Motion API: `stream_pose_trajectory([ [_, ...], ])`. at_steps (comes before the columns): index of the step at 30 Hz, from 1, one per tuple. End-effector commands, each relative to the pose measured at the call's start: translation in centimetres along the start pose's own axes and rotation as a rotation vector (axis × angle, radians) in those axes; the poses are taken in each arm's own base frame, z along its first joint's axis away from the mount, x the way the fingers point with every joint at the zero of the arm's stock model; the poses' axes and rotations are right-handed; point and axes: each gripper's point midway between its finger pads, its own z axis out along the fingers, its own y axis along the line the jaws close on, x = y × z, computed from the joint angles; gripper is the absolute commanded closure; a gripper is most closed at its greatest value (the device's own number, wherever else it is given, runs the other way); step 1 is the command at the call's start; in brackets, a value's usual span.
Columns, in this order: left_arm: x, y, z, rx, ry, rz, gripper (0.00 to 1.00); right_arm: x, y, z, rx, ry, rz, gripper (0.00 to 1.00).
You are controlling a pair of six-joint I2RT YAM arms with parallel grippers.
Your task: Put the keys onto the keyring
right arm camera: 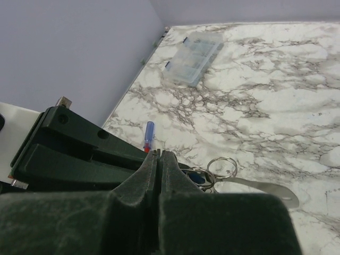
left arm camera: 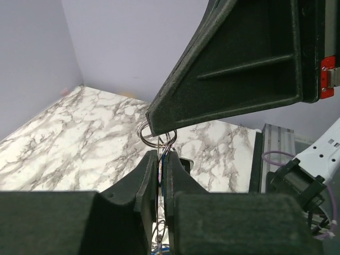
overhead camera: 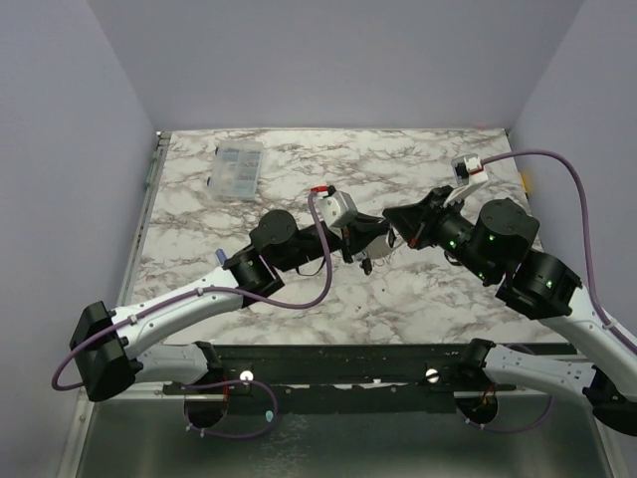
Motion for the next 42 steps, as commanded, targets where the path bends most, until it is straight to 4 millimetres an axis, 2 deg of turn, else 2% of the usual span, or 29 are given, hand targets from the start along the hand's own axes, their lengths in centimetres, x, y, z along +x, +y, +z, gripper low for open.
stream_pose_trajectory([
  [1,-0.6,0.4,0.7,-0.008,-0.012,-0.001,0.95,-2.4,1.7,-0.7,-0.064,-0.063,0.030,1.00],
  [3,-0.5,0.3,0.8,-0.004,-0.018,-0.004,1.00,-2.4,1.8,-0.7,-0.066,-0.063,0.031,0.99],
  [13,0.5,0.6,0.0,-0.031,-0.037,-0.047,1.00,-1.8,0.6,-0.3,0.000,-0.044,0.050,0.99],
  [16,0.6,0.7,-0.2,-0.047,-0.045,-0.062,1.00,-1.3,0.4,-0.2,0.014,-0.024,0.055,0.93],
  [21,0.3,1.0,-0.7,-0.067,-0.064,-0.073,1.00,-0.4,0.4,0.1,0.019,0.012,0.071,0.91],
  [29,0.7,1.0,-1.3,-0.076,-0.063,-0.087,1.00,0.4,0.6,0.0,0.009,0.055,0.080,0.66],
  [32,0.7,0.9,-1.4,-0.074,-0.066,-0.095,1.00,0.4,1.0,-0.1,-0.011,0.066,0.068,0.60],
  [38,0.1,0.0,-1.8,-0.033,-0.075,-0.101,1.00,0.7,1.1,-0.9,-0.048,0.101,-0.045,0.55],
  [42,-0.1,-1.2,-2.2,0.028,-0.074,-0.102,1.00,1.6,1.6,-1.3,-0.090,0.179,-0.129,0.55],
])
